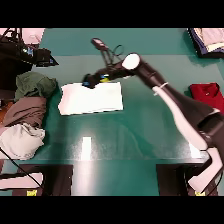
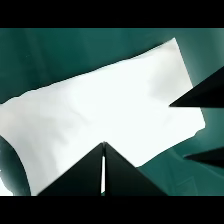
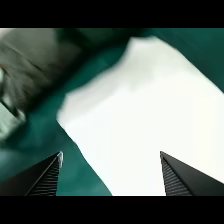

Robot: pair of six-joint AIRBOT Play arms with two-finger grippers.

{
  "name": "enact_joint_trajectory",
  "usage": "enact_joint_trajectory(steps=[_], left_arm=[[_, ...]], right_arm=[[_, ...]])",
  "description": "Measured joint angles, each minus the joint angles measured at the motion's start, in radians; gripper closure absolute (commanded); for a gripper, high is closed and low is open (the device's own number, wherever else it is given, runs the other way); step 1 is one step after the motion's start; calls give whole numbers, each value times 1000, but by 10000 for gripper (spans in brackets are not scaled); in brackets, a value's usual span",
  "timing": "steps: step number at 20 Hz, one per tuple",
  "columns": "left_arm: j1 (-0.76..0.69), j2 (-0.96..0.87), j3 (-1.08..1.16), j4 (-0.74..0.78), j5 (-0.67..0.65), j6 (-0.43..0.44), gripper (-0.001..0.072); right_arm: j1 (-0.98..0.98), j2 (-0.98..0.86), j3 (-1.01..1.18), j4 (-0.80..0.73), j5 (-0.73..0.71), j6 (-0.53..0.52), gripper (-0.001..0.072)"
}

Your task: Fold the shirts.

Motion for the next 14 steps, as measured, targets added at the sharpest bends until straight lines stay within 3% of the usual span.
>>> enact_joint_trajectory(steps=[6, 12, 14], left_arm=[[0, 0, 0, 0, -7, 0, 684], [0, 0, 0, 0, -8, 0, 684], [0, 0, 0, 0, -8, 1, 684]], right_arm=[[-262, 112, -316, -71, 111, 121, 37], [-339, 10, -433, 171, 111, 111, 42], [-314, -34, -414, 241, 99, 95, 88]])
